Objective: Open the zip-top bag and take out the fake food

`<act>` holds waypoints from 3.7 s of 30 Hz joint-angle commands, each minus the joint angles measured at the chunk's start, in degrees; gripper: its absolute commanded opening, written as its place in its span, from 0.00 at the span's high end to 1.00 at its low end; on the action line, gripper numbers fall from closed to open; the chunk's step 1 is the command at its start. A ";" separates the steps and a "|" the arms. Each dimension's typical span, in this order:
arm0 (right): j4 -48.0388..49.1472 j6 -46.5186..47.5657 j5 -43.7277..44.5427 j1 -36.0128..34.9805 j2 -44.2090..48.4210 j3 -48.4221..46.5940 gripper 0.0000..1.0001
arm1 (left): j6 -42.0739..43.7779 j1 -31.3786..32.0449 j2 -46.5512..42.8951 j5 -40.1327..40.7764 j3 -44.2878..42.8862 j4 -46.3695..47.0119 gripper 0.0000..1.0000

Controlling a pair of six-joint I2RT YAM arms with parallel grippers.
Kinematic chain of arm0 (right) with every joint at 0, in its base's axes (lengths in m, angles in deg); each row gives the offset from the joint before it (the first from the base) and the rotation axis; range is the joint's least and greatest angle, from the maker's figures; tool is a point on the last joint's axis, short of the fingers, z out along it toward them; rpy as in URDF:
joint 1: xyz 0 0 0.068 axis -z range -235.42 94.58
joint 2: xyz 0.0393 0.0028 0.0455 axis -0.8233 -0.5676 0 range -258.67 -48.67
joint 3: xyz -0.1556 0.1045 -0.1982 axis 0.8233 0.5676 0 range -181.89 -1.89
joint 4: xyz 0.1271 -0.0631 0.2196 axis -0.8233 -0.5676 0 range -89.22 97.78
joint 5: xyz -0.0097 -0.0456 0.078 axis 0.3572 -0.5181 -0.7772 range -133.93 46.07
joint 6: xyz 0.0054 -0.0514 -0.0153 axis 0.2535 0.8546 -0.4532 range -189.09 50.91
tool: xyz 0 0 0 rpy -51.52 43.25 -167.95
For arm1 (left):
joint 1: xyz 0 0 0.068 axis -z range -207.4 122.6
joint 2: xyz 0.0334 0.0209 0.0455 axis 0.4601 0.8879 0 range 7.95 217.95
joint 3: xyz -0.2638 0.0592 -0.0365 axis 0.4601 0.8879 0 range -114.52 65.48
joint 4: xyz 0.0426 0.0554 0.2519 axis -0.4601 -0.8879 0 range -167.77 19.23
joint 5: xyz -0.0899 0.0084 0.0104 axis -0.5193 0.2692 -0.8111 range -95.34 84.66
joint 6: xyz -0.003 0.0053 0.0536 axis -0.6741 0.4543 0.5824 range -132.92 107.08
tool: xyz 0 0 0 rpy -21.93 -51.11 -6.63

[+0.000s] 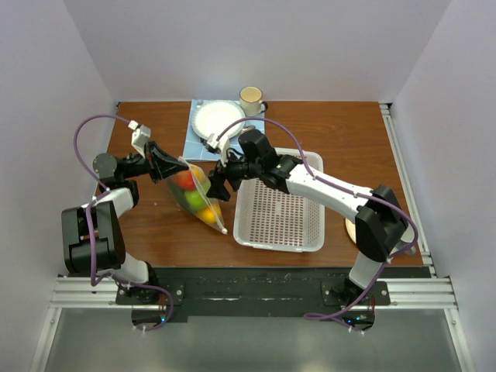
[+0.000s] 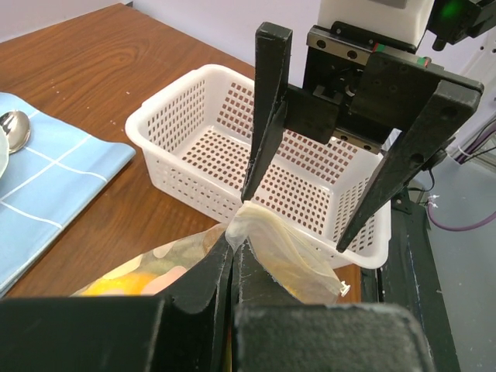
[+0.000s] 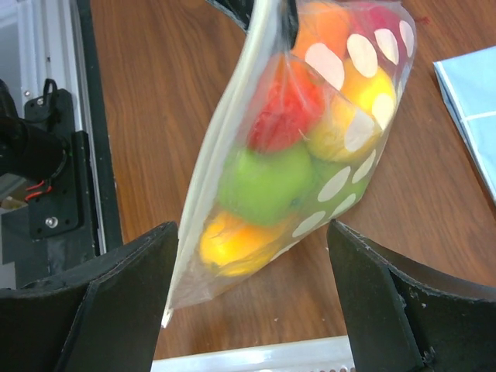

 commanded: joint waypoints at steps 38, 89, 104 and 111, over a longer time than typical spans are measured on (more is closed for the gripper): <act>-16.68 -8.84 3.35 -4.54 -28.23 -52.62 1.00 | -25.19 -30.50 4.69 -2.24 0.34 34.09 0.00; -18.35 -10.53 16.70 -4.90 -11.91 -32.70 0.01 | -34.94 -9.81 13.30 0.38 -19.99 33.48 0.00; -9.29 -12.04 21.17 -2.70 6.20 -15.32 0.01 | 46.80 2.70 20.18 52.45 -64.77 -103.46 0.00; -6.74 -14.31 23.99 -1.82 8.93 -7.82 0.01 | 54.93 -6.28 4.35 47.14 -28.07 -98.80 0.00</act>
